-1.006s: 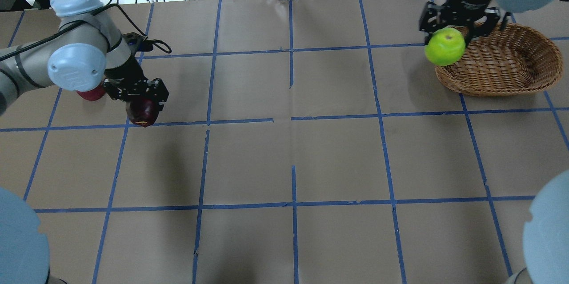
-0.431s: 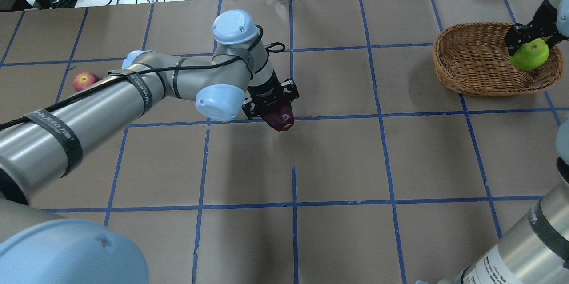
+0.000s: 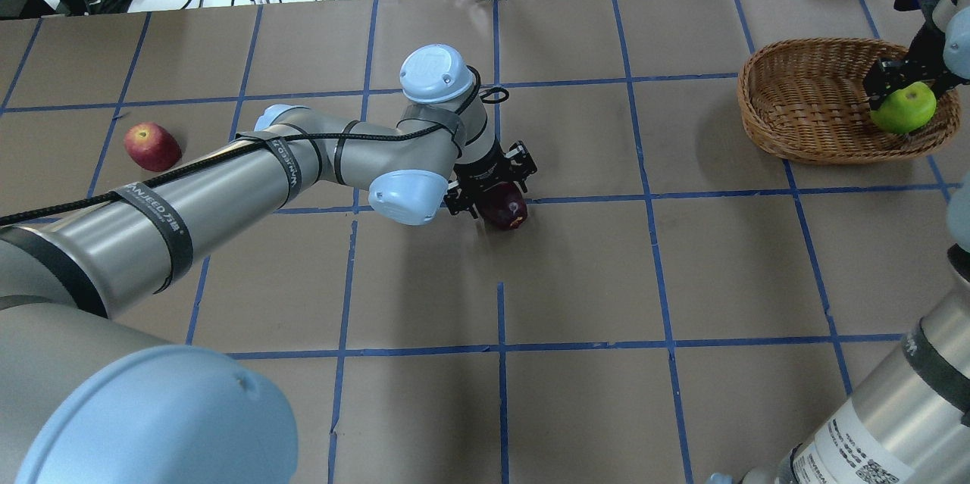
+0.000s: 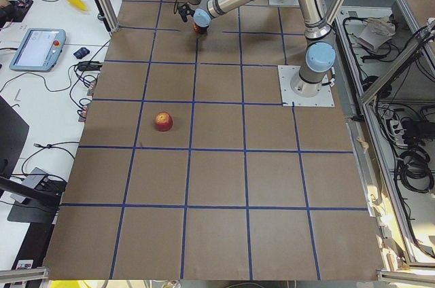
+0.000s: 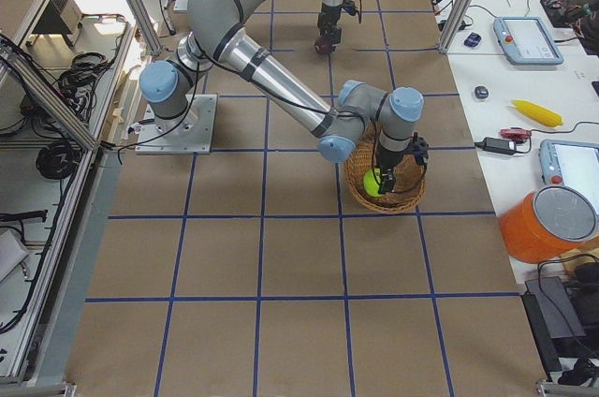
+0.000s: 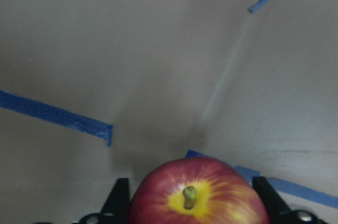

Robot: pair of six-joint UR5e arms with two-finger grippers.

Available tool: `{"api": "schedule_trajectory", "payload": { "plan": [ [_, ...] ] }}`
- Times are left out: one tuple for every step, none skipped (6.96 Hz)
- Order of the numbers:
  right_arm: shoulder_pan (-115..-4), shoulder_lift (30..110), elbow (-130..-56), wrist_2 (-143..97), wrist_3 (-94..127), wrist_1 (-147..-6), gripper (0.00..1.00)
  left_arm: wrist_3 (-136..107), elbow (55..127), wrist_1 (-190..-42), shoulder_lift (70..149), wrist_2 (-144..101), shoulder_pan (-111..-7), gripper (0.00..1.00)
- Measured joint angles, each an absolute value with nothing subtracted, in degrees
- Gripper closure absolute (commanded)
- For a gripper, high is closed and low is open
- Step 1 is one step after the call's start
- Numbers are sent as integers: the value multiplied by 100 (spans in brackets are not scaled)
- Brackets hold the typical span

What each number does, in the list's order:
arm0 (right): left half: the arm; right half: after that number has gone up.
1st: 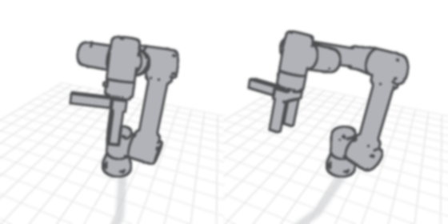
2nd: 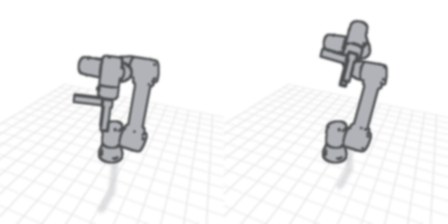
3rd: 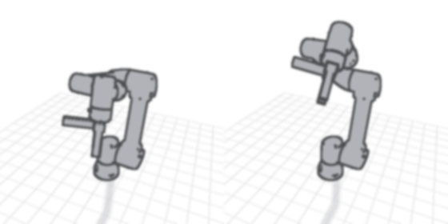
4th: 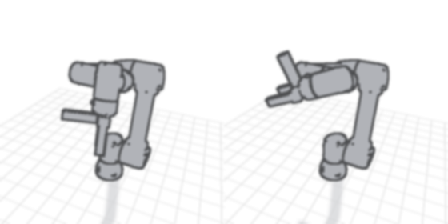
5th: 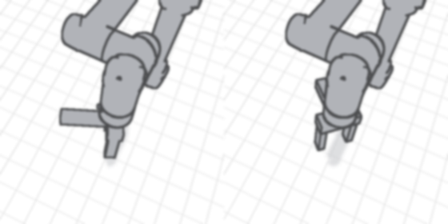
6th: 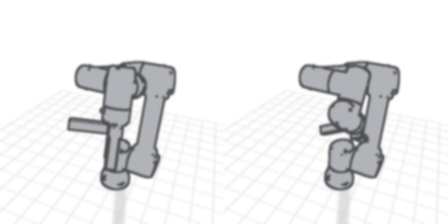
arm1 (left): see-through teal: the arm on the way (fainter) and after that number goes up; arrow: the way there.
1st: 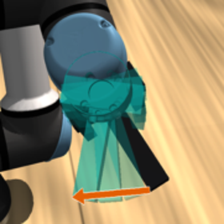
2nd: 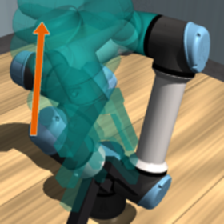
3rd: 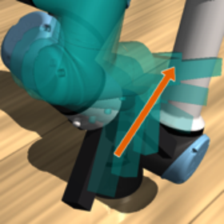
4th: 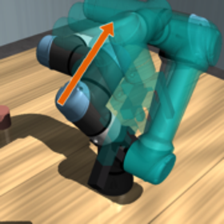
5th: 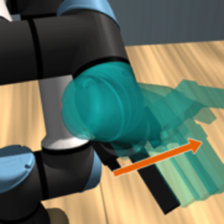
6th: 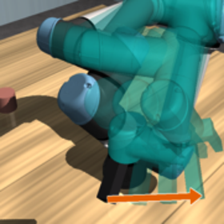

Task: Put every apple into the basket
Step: 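Release both apples and raise both grippers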

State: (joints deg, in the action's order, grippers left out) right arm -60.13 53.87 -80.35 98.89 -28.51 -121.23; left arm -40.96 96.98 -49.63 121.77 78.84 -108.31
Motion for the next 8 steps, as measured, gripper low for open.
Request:
{"api": "schedule_trajectory", "payload": {
  "plan": [
    [-6007,5358,-7992,9946,-2878,-12148,0,-3951,9637,-5122,12071,8023,-10780,0],
    [-6007,5359,-7958,9981,-2890,-12148,0,-3670,9443,-5627,11928,8093,-10609,0],
    [-6016,5382,-7924,9995,-2892,-12121,0,-3158,9048,-6495,11766,8145,-10299,0],
    [-6053,5470,-7877,9983,-2896,-12025,0,-2459,8577,-7437,11641,8294,-9902,0],
    [-6234,5698,-7845,9946,-2859,-11778,0,-1574,8207,-8121,11573,8590,-9447,0],
    [-6645,6012,-7845,9921,-2657,-11367,0,-609,8039,-8417,11537,8933,-8995,0],
    [-7175,6316,-7867,9817,-2308,-10902,0,325,7966,-8499,11535,9259,-8509,0],
    [-7716,6535,-7897,9571,-1851,-10541,0,1120,7878,-8450,11586,9450,-8022,0]
  ]
}}
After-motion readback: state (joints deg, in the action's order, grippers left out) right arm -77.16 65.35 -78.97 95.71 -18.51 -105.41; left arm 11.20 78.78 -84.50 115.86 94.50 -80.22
